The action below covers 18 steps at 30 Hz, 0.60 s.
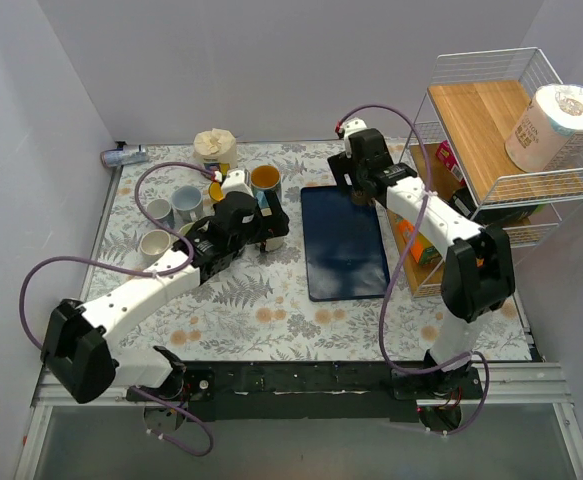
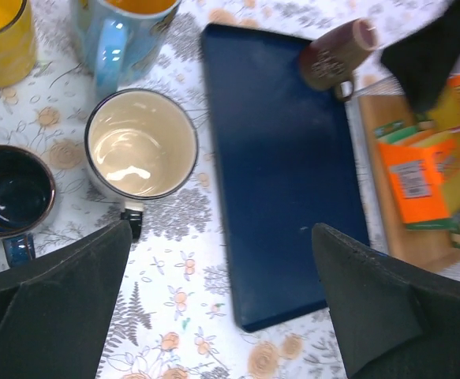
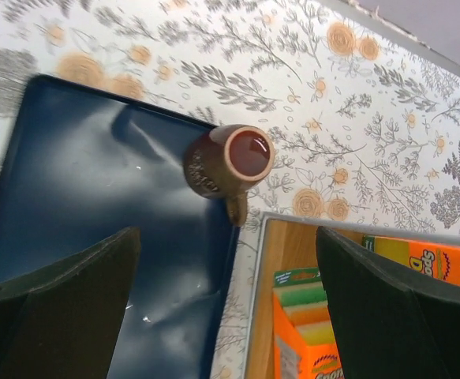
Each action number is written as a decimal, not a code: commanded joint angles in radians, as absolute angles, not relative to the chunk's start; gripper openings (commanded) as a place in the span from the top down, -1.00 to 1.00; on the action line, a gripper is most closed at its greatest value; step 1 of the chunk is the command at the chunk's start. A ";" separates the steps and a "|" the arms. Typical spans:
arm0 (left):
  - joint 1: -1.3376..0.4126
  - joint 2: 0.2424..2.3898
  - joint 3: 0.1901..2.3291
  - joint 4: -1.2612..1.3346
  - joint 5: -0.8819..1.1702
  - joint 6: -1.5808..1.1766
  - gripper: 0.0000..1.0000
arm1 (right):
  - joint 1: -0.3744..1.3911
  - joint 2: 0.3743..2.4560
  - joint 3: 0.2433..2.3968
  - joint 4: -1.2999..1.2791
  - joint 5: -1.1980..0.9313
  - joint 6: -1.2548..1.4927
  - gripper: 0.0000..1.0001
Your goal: Turn the mug right side up
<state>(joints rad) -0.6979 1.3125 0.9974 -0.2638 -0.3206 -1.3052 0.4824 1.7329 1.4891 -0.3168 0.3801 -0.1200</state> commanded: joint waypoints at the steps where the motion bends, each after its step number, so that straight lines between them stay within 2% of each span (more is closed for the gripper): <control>1: -0.703 1.194 0.982 -0.267 -0.247 -1.313 -0.96 | 0.449 1.851 1.574 -0.308 0.389 -0.253 -0.97; 10: -0.703 1.066 0.976 -0.366 -0.169 -1.390 -0.96 | 0.416 2.072 1.765 -0.331 0.399 -0.338 -0.97; 18: -0.703 1.054 0.977 -0.417 -0.198 -1.393 -0.96 | 0.376 2.148 1.795 -0.341 0.367 -0.325 -0.96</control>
